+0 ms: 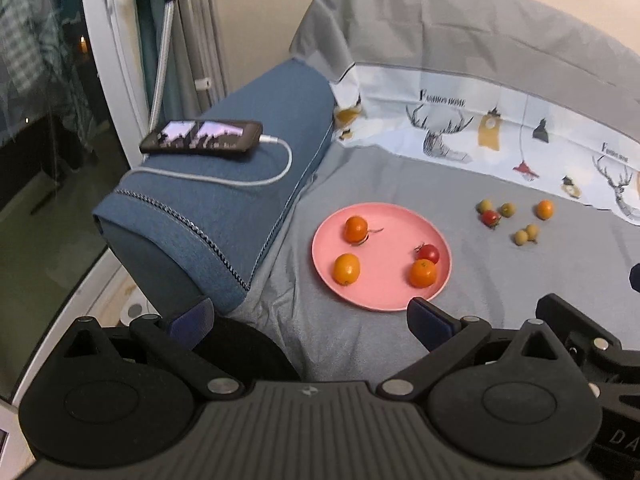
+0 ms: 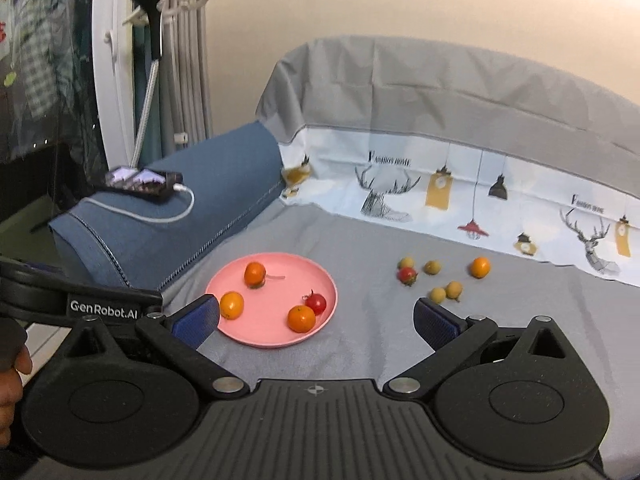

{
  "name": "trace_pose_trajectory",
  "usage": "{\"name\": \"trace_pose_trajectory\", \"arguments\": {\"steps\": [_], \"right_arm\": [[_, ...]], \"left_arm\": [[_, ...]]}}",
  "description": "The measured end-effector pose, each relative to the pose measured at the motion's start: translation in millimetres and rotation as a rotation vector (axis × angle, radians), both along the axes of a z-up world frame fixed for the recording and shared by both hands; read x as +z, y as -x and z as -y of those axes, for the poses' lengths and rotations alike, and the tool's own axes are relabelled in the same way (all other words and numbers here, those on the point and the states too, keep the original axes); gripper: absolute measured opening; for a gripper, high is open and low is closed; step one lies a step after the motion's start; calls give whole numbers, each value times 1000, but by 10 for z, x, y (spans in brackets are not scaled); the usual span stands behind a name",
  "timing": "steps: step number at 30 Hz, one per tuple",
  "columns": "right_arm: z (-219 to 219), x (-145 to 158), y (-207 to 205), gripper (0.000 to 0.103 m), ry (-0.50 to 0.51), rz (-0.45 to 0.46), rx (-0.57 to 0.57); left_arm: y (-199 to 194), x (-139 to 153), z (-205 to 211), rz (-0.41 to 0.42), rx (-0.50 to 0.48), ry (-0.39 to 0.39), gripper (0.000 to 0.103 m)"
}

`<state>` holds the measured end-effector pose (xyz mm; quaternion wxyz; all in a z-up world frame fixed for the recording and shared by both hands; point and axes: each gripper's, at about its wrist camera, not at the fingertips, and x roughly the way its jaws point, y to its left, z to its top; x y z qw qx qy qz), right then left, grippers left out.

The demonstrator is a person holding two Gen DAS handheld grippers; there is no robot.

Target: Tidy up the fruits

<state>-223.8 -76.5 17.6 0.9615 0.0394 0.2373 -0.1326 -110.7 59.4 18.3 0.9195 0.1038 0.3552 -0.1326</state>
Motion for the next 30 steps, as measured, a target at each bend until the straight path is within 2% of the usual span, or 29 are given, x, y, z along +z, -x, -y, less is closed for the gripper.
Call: {"name": "trace_pose_trajectory", "arguments": {"steps": [10, 20, 30], "right_arm": [[-68, 134, 252, 102, 30, 50, -5], [-93, 115, 245, 102, 23, 37, -5], [-39, 61, 187, 102, -5, 17, -7]], "left_arm": [[319, 193, -38, 87, -7, 4, 103], [302, 145, -64, 69, -12, -3, 103], [215, 36, -55, 18, -9, -23, 103]]}}
